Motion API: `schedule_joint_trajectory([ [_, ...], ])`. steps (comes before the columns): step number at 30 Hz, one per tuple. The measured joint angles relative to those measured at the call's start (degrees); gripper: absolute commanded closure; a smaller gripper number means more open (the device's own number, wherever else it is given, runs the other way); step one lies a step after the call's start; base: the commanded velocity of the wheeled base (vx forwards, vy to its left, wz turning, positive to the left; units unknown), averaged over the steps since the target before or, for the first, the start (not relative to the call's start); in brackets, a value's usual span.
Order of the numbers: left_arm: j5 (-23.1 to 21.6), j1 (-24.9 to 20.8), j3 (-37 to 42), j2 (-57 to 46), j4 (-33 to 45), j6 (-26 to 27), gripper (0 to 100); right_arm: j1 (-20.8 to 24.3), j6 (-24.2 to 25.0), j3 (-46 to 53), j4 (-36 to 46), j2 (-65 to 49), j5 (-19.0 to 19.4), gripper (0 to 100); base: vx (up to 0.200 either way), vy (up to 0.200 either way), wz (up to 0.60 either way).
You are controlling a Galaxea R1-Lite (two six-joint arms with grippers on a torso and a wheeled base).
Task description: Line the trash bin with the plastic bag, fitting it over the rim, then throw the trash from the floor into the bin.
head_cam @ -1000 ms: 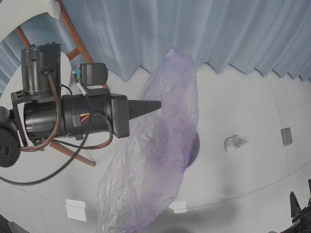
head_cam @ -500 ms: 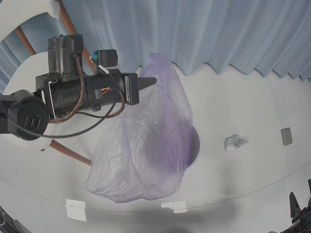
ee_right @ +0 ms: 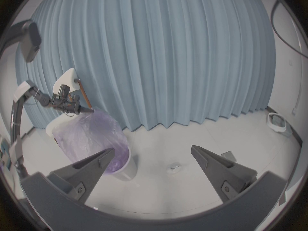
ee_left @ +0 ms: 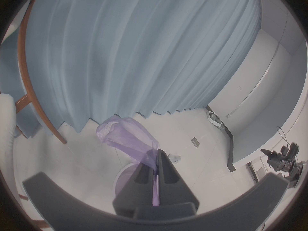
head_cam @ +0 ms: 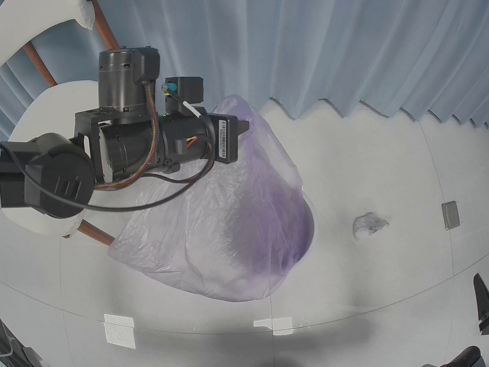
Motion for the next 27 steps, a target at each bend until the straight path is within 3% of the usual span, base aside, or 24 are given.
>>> schedule_joint_trajectory([
  [10,-0.29,-3.25,3.5,0.0,-3.32,0.51,100,4.72,6.53,-10.92,-4.93,25.97,2.21,0,0.0,0.0,0.0],
  [20,-0.79,-6.5,7.69,-1.23,-5.29,0.84,100,7.72,10.01,-22.83,-12.62,54.14,5.47,0,0.0,0.0,0.0],
  [21,-0.82,-6.8,8.11,-1.4,-5.45,0.88,100,8.02,10.23,-23.98,-14.2,57.15,5.68,100,0.0,0.0,0.0],
  [27,-0.98,-8.37,10.4,-2.34,-6.24,1.01,100,9.86,11.39,-31.27,-23.65,74.84,6.92,100,0.0,0.0,0.0],
])
